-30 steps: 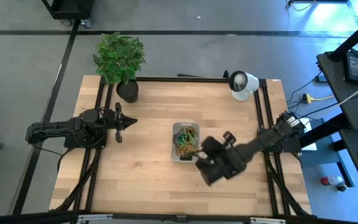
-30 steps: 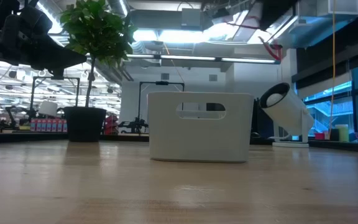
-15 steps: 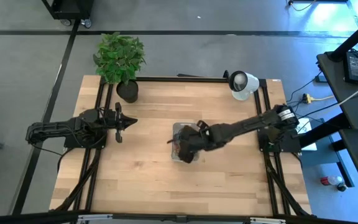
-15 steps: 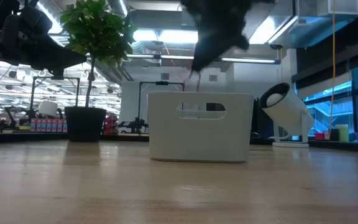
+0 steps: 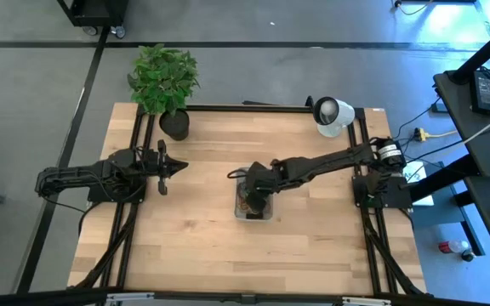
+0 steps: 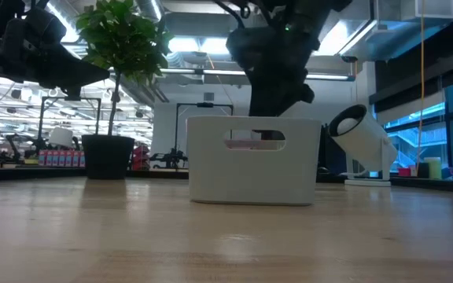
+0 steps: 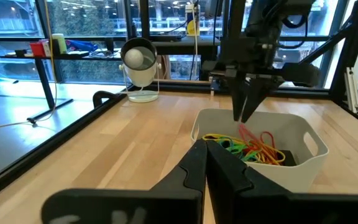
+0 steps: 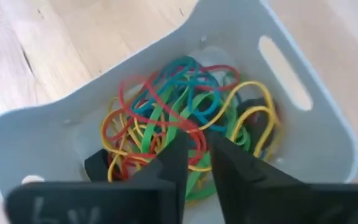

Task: Pick and place rubber bands into bin
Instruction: Put the red rubber band into the gray bin, then return to Home Position

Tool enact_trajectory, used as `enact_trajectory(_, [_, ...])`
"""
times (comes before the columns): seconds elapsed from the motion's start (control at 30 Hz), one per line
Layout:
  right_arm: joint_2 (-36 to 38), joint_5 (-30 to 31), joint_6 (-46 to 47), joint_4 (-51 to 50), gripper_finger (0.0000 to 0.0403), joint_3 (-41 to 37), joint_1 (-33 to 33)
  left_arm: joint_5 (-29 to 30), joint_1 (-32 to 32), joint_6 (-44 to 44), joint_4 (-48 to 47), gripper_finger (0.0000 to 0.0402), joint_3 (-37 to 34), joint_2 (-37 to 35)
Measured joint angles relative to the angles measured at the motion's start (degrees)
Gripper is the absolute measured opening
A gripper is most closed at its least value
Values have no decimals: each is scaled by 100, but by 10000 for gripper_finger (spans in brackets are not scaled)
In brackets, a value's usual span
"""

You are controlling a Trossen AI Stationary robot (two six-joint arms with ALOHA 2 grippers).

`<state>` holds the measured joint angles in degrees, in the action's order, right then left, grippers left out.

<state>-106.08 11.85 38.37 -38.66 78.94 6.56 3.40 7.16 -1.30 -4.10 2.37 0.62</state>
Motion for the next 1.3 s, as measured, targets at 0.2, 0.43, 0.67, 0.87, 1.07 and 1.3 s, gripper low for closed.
enact_trajectory(0.2, [0,3,-714,-419,114,290,-54,0,1,0,0,7,0,0])
enact_trajectory(0.43, [626,45,-2341,-1019,95,436,-56,0,1,-1,0,6,0,1])
enact_trajectory(0.67, [3049,-765,-3055,792,7,-2020,-419,0,2,0,0,6,0,2])
enact_trajectory(0.87, [4933,-1631,-4088,2713,18,-4326,-671,0,1,-1,0,5,0,0])
enact_trajectory(1.07, [6304,-1705,-3817,3923,6,-5943,-860,0,1,0,0,7,0,0])
enact_trajectory(1.3, [7704,-1757,-3342,4101,3,-6689,-875,0,2,-2,0,5,0,0])
